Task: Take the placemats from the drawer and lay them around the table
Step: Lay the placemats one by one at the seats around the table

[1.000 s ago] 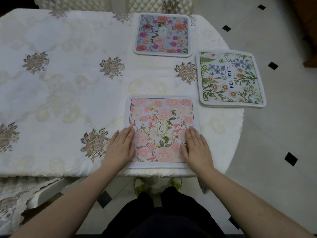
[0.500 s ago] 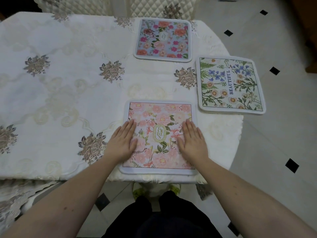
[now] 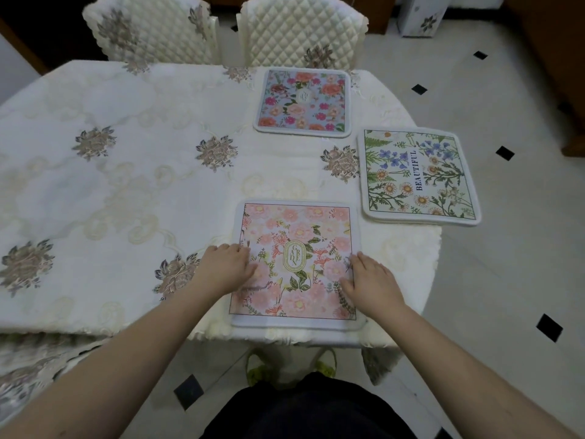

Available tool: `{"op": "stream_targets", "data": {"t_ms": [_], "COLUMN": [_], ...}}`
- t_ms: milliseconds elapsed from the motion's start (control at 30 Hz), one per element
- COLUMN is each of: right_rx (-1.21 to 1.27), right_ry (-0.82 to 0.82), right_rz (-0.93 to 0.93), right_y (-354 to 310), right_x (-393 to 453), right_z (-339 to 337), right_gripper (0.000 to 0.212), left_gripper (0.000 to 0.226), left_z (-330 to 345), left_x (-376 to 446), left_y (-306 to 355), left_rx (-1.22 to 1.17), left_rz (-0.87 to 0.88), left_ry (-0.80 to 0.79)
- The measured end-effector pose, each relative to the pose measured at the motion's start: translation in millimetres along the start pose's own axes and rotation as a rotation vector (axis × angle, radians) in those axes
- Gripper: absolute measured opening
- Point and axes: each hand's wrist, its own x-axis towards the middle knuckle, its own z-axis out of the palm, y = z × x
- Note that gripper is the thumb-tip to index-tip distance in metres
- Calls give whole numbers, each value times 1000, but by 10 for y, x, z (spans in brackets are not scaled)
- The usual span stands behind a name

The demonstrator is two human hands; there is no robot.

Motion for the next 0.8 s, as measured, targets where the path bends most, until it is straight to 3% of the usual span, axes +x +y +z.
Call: {"op": "stream_targets", "data": {"t_ms": [133, 300, 500, 667, 800], "right_rx": [-16, -65, -77, -77, -60], "right_ry": [-12, -14, 125, 287, 428], "right_rz": [12, 183, 215, 306, 314], "right_y": [-57, -39, -82, -298, -502], "right_x": [-220, -493, -775, -1057, -1178], "right_z": [-245, -554, -779, -889, -977], "right_gripper": [58, 56, 56, 77, 72], "left_gripper": [55, 61, 94, 76, 71], "left_z": [-388, -779, -1177, -1309, -1363], "left_x": [-120, -270, -574, -756, -856], "left_y": [232, 517, 787, 709, 535], "left_rx": [-71, 4, -35, -90, -89], "left_rz": [4, 103, 246, 333, 379], "left_ry": [52, 209, 262, 465, 543]}}
